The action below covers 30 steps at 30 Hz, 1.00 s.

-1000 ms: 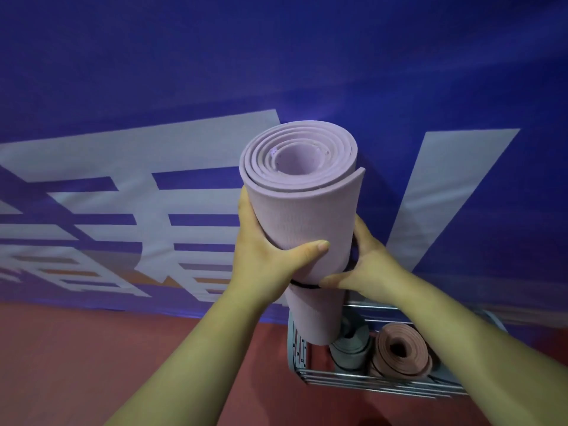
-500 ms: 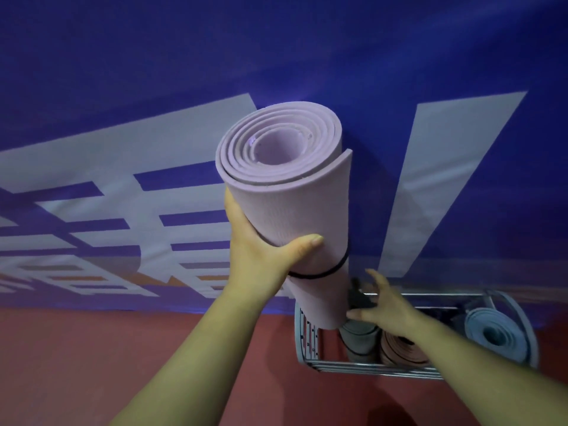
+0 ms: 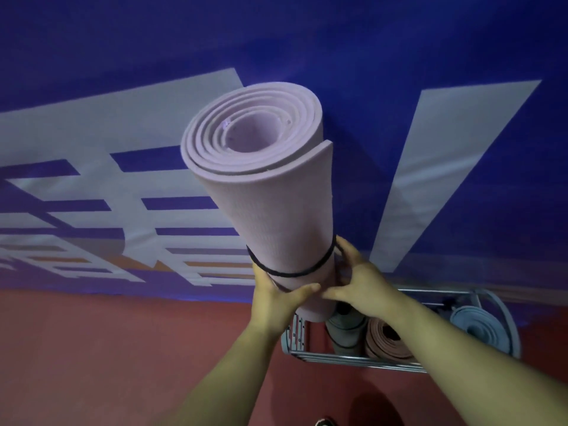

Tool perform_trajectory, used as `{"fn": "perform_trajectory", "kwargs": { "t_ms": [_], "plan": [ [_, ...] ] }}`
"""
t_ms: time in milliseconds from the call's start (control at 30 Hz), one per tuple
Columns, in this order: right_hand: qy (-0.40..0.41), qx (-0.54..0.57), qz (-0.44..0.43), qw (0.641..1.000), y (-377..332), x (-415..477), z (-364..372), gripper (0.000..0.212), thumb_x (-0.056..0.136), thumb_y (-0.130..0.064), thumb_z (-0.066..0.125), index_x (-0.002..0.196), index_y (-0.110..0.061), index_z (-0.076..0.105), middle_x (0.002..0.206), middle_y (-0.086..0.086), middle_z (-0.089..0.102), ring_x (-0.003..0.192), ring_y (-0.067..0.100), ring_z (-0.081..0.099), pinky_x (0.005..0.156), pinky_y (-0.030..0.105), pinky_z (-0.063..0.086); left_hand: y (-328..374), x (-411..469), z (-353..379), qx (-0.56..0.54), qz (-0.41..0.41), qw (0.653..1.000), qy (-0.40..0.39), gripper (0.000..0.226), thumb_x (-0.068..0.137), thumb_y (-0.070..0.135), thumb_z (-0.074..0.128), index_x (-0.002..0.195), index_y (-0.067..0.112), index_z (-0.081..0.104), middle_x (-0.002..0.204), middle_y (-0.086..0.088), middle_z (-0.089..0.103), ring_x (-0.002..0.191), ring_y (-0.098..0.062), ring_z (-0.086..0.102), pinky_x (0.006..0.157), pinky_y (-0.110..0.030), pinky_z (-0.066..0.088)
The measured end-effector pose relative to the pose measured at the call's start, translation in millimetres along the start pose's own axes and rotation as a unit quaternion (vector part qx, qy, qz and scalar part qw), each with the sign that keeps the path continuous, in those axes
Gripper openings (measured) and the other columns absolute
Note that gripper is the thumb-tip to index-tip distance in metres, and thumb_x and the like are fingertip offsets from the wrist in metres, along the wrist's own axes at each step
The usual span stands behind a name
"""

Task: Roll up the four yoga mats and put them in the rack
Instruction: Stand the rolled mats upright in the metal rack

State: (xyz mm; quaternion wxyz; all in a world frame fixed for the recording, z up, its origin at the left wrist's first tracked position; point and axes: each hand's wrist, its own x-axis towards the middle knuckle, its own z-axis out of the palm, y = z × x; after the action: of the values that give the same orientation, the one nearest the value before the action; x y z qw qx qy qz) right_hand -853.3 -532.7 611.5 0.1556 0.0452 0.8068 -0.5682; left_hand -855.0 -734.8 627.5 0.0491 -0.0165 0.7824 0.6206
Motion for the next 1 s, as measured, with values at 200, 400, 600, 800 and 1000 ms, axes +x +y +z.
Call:
{"fn": "perform_trajectory", "kwargs": {
  "t_ms": [200,400,600,800,1000],
  "plan": [
    [-0.03,-0.09,0.062,0.994,77,7,-4,0.086,0.06,-0.049,0.089,0.138,-0.048,0.05,0.13,-0.021,0.064,0.119,0.004,0.061,0.104,0.041,0.052,-24,15,16,0.039,-0.007,0.998,0.044,0.131,0.045,0.046,0.099,0.15,0.026,0.023,0.142,0.005,0.053,0.125,-0.006,0.055,0.105,-0.036,0.051],
    [-0.065,-0.21,0.116,0.969,150,19,12,0.076,0.08,-0.044,0.081,0.147,-0.036,0.046,0.141,-0.006,0.059,0.123,0.017,0.059,0.103,0.031,0.048,-43,18,25,0.044,0.041,0.995,0.081,0.124,0.049,0.039,0.099,0.148,0.028,0.026,0.141,0.007,0.055,0.127,-0.008,0.056,0.106,-0.038,0.05],
    [-0.117,-0.339,0.128,0.925,186,30,32,0.095,0.087,-0.065,0.06,0.161,-0.035,0.009,0.17,0.0,0.004,0.153,0.024,0.022,0.121,0.043,0.026,-47,18,29,0.062,0.08,0.989,0.107,0.117,0.053,0.04,0.098,0.146,0.029,0.029,0.138,0.007,0.055,0.125,-0.01,0.056,0.104,-0.037,0.051],
    [-0.093,-0.317,0.178,0.927,200,16,10,0.109,0.079,-0.065,0.066,0.162,-0.029,0.006,0.17,0.004,0.008,0.153,0.025,0.02,0.121,0.036,0.029,-45,6,24,0.06,0.06,0.99,0.112,0.112,0.053,0.038,0.099,0.143,0.027,0.033,0.135,0.006,0.058,0.124,-0.011,0.058,0.104,-0.036,0.051],
    [-0.098,-0.286,0.188,0.934,205,2,-11,0.11,0.082,-0.054,0.076,0.163,-0.026,0.007,0.169,0.009,0.008,0.155,0.025,0.016,0.12,0.031,0.026,-61,-1,26,0.052,0.058,0.993,0.086,0.114,0.054,0.02,0.101,0.145,0.021,0.033,0.135,0.009,0.059,0.121,-0.001,0.058,0.095,-0.013,0.047]
  ]
}}
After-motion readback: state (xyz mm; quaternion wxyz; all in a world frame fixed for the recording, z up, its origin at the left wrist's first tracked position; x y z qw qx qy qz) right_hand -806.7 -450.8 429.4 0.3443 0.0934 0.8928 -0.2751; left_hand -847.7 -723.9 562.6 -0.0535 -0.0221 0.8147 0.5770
